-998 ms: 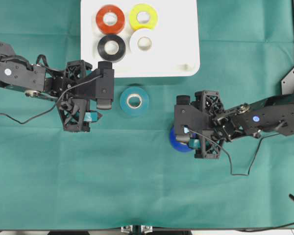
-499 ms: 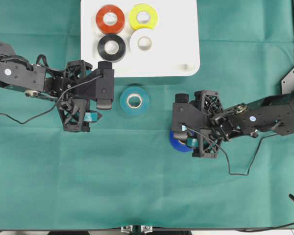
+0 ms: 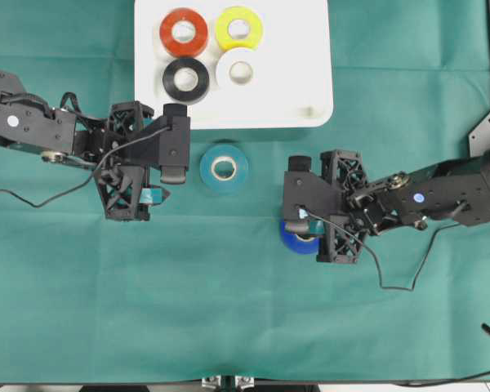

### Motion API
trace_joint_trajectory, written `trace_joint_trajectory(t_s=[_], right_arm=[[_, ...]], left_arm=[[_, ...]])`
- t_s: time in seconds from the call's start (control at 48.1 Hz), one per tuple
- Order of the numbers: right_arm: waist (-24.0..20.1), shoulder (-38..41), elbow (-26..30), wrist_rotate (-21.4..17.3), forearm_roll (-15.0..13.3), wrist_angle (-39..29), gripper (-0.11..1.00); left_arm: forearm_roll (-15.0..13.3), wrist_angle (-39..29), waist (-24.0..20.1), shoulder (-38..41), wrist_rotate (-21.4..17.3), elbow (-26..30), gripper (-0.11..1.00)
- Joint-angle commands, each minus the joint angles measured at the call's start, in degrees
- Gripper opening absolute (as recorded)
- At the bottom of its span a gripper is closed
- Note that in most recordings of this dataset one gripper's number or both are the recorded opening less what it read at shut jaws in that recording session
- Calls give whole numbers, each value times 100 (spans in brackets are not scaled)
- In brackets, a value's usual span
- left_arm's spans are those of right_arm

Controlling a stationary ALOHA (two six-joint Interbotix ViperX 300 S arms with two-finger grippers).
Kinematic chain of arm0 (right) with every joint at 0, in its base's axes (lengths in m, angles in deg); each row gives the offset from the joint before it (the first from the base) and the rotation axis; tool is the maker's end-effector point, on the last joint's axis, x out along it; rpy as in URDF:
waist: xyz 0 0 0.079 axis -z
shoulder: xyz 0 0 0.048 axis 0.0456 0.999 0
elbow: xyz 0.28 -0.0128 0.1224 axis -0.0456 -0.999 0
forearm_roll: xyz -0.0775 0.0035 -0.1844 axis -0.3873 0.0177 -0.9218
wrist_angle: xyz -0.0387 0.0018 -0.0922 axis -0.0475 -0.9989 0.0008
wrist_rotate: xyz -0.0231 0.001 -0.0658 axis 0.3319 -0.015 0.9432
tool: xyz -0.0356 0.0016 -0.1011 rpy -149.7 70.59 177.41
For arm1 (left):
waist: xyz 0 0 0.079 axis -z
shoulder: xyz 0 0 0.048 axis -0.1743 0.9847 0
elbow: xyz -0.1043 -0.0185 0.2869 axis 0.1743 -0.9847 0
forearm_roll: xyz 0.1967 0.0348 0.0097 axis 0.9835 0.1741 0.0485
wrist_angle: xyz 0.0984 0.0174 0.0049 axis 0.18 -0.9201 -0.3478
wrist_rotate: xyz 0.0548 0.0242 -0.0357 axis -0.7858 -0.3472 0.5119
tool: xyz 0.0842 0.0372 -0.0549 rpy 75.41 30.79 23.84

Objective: Put the tape alternately from left to right into the white case.
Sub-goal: 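Lift blue roll with right gripper and carry into tray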

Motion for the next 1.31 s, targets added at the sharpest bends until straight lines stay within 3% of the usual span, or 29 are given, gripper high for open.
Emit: trace_joint_trajectory(t_s=[0.0,0.312,0.52,0.894,1.289], right_arm=[[-9,-70,149,18,-18,-26,29],[0,-457,264,35,-26,-62,29],[193,-870,352,26,-343,-281,29],[1195,-1160,466,44,-1125,-721,29],[2224,-1178,483,70,-1529,-589,29]], left_arm=[[-18,18,26,-97,0,105,96],[-18,-26,26,-105,0,105,96],[-18,-26,35,-105,9,105,96],[-18,-35,53,-105,9,114,96],[-18,-26,79,-105,9,132,96]])
